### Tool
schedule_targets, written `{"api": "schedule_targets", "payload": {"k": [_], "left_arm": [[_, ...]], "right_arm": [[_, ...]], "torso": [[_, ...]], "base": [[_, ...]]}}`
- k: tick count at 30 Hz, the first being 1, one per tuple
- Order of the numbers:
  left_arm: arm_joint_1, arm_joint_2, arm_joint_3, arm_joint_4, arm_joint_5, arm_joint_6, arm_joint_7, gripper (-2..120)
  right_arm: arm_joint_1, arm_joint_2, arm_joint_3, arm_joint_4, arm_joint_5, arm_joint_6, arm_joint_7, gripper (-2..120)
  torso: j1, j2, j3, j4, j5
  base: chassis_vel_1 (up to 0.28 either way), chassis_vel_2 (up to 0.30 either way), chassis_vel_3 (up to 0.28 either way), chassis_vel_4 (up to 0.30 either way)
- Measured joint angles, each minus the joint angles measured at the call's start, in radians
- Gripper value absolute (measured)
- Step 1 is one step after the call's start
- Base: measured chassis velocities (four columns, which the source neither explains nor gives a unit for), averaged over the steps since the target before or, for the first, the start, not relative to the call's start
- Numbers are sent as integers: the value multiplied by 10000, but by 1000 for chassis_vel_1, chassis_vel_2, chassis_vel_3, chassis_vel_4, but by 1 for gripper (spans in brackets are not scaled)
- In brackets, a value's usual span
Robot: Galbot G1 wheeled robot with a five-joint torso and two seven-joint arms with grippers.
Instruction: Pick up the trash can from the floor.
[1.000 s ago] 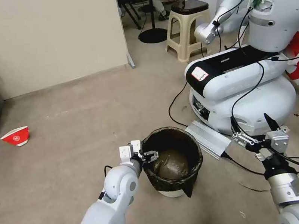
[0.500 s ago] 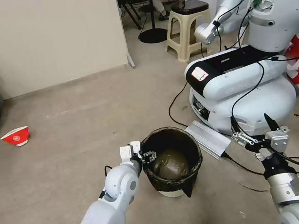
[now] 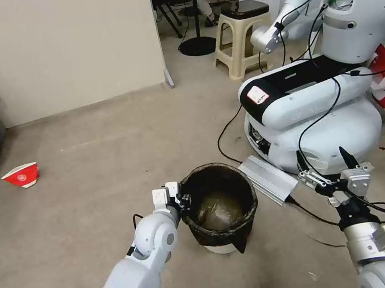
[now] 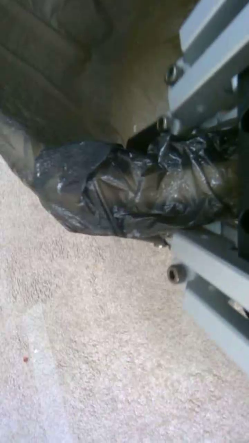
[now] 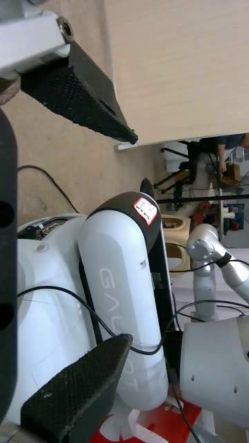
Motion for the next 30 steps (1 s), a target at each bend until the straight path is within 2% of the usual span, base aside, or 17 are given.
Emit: {"api": "schedule_targets", "payload": {"k": [4, 16, 25, 30], "left_arm": [[3, -15, 2, 31, -18, -1, 7, 4], [179, -51, -253, -128, -29, 9, -21, 4], [350, 93, -702, -888, -572, 40, -236, 1], [448, 148, -889, -1333, -1219, 40, -453, 1]], "right_arm": [[2, 7, -4, -24, -1, 15, 0, 100], [-44, 32, -6, 13, -2, 51, 5, 100], [-100, 38, -15, 110, -11, 67, 5, 100], [-127, 14, -12, 173, -12, 69, 5, 100]], "torso": [[-1, 0, 0, -3, -2], [1, -1, 3, -3, -6], [2, -1, 4, 0, -1], [2, -1, 4, -1, -2]], "base": [[0, 0, 0, 0], [0, 0, 0, 0], [0, 0, 0, 0], [0, 0, 0, 0]]}}
